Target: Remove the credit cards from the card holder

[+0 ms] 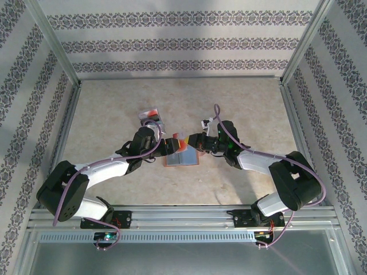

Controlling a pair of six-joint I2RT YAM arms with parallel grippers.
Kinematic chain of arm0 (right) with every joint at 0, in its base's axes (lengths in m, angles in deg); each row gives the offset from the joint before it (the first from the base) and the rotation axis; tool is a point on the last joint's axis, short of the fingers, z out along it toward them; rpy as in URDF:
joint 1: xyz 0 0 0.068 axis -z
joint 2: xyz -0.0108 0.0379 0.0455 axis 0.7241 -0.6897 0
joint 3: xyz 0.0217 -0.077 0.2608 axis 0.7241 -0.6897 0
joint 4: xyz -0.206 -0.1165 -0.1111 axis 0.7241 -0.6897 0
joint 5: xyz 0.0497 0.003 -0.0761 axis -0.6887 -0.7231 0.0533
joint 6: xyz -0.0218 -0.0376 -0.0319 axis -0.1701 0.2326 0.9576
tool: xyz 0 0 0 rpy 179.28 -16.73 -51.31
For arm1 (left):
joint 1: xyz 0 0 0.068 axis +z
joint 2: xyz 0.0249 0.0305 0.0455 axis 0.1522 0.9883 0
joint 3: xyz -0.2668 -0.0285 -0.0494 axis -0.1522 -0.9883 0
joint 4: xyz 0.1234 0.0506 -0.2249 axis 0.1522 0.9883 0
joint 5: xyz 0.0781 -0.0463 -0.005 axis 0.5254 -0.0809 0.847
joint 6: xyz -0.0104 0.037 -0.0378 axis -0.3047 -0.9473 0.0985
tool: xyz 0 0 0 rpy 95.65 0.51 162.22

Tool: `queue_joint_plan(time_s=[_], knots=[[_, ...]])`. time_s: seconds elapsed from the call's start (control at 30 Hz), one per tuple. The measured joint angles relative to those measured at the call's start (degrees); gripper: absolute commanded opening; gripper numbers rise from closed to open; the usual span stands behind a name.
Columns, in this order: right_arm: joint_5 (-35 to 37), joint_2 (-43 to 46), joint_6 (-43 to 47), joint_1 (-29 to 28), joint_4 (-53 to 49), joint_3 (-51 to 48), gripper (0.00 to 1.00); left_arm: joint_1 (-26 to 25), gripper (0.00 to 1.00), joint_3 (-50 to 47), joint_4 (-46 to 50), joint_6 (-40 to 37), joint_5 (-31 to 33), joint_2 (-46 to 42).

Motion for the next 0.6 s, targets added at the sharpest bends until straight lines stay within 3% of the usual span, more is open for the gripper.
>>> queue_joint_plan(time_s=[0.2,0.43,0.6], knots=[[-0.70,-1.90,-2.05,0.00,3.52,0.00,0.00,0.72,0.45,-1.60,-6.12,4.00,-2.34,1.03],[0.00,-4.39,-4.13,-0.11,6.88,0.00,0.01,1.84,0.14,-2.47,-10.54,7.89,-3.74,2.25],[1.73,-5.86,-5.22,0.15,7.50,0.00,0.11,2.21,0.00,-3.13,-14.34,10.03,-4.22,2.21]])
